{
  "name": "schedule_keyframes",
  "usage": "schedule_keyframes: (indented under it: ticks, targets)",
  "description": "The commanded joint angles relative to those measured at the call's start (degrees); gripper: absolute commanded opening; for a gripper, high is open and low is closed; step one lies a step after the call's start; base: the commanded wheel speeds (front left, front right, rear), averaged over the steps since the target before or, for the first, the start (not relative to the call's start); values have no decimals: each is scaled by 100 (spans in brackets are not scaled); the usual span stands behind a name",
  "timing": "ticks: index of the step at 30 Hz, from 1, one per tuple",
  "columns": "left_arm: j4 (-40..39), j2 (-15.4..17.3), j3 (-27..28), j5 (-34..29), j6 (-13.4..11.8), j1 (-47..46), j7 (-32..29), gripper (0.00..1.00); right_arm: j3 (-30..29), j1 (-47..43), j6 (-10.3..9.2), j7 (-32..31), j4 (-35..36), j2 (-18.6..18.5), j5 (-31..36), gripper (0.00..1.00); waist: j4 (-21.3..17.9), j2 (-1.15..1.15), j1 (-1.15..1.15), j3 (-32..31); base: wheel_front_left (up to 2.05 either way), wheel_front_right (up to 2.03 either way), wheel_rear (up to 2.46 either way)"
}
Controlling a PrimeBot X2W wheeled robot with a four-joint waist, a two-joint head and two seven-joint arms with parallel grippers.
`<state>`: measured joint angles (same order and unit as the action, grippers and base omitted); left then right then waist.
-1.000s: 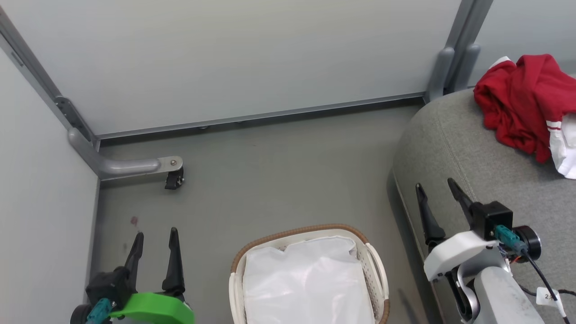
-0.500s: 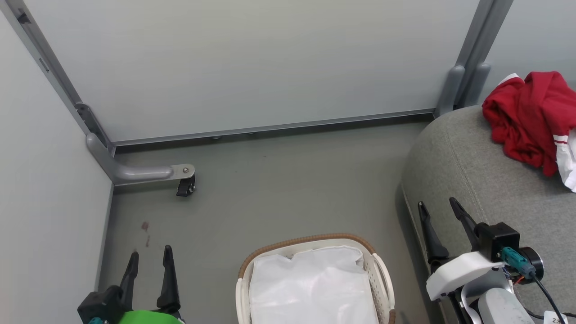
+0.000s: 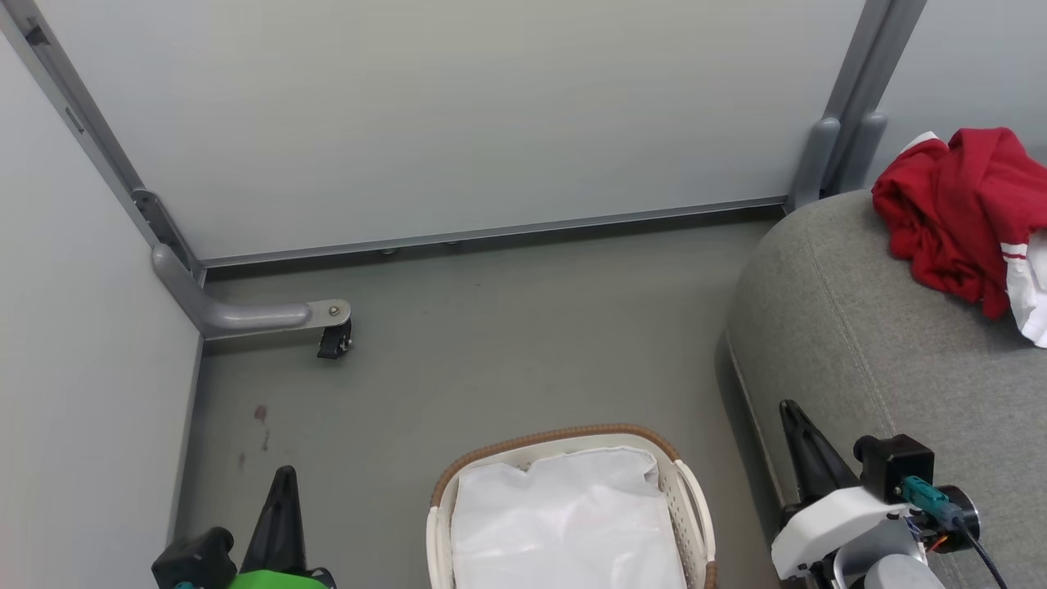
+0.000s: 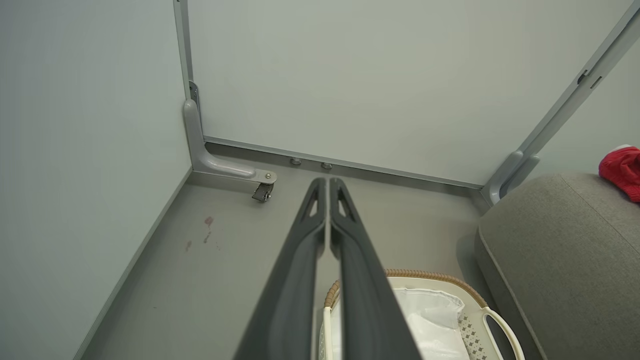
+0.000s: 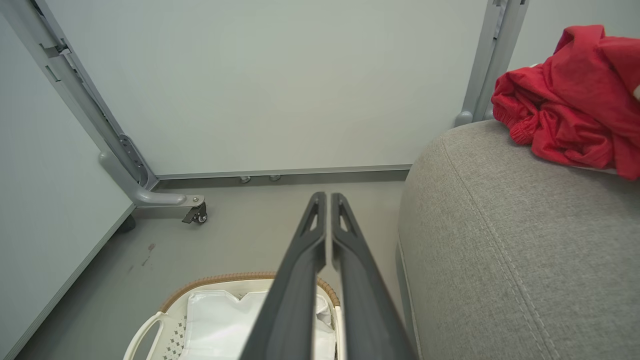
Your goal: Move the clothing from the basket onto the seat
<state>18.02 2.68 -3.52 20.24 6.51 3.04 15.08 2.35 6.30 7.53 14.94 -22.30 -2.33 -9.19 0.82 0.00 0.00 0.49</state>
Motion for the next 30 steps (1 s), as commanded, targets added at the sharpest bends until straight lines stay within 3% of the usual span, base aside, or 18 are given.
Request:
schedule_keyframes:
  ticks: [1, 30]
  targets:
    - [-57, 5, 38, 197, 3, -34, -61, 0, -51, 76, 0, -71, 51, -9, -229, 0, -1, 0, 0, 0, 0, 0, 0]
    - [-194, 13, 398, 2755, 42, -386, -828, 0, -346, 35, -2, -817, 369, -31, -3185, 0, -20, 0, 0, -8, 0, 0, 0]
